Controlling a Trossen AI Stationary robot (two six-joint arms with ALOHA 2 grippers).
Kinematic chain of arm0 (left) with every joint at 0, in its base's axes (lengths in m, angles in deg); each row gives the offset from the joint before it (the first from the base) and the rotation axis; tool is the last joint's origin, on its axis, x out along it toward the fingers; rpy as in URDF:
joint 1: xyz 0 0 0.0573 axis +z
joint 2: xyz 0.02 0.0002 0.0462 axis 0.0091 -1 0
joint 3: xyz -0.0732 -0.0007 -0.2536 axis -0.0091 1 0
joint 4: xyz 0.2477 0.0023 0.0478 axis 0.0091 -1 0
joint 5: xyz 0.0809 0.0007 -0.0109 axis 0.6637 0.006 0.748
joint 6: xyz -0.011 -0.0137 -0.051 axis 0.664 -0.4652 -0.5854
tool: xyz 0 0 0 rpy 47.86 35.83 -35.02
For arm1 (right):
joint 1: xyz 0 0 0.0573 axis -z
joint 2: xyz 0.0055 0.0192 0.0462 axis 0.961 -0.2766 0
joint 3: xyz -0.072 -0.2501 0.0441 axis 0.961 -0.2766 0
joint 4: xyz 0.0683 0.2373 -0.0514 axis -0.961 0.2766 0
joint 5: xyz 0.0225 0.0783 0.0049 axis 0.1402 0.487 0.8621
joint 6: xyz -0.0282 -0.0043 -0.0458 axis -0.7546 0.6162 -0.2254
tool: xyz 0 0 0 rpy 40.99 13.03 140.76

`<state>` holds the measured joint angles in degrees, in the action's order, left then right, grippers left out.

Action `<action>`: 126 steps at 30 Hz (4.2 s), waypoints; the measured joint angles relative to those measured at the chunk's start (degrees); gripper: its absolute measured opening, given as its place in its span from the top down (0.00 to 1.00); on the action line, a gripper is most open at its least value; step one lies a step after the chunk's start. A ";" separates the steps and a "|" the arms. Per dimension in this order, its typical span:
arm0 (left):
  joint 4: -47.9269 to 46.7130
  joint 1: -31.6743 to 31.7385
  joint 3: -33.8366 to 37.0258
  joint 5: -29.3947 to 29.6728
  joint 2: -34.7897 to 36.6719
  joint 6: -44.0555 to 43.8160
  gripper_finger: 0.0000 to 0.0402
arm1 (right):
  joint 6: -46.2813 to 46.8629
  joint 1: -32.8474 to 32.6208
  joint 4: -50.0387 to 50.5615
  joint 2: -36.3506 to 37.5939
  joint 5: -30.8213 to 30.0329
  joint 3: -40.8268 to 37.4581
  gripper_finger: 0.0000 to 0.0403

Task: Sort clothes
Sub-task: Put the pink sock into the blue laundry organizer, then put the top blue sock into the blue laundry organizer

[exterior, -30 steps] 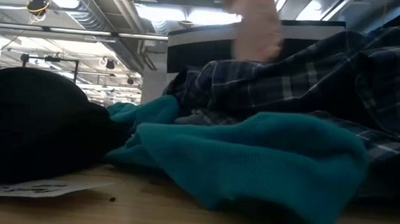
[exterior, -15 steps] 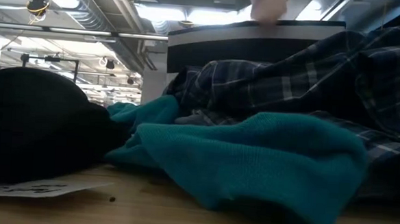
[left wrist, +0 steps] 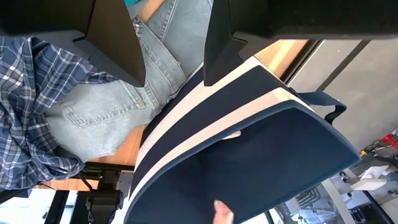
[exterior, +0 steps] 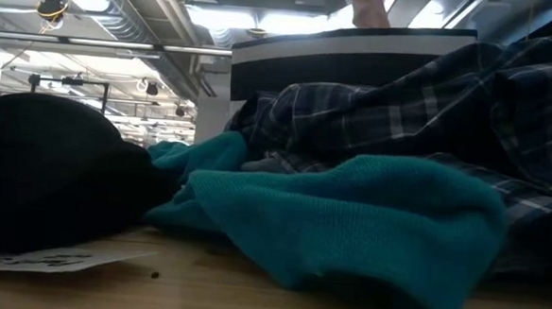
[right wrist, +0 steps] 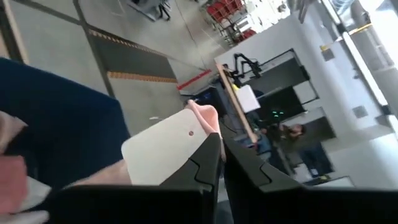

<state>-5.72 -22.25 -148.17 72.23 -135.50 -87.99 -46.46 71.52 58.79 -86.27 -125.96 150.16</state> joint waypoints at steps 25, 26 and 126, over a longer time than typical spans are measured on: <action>-0.02 -0.01 0.00 0.00 -0.02 -0.13 0.61 | 13.57 3.37 14.35 -3.23 34.95 -0.94 0.50; -0.02 -0.01 0.00 0.00 -0.02 -0.13 0.61 | 13.55 2.82 14.11 -3.73 36.02 -0.92 0.50; -1.40 -11.22 0.00 6.29 3.87 0.31 0.61 | 7.04 -12.32 7.18 -35.39 31.50 0.66 0.95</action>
<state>-7.12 -33.47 -148.17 78.53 -131.63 -87.68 -39.42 59.20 65.97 -121.67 -94.47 150.81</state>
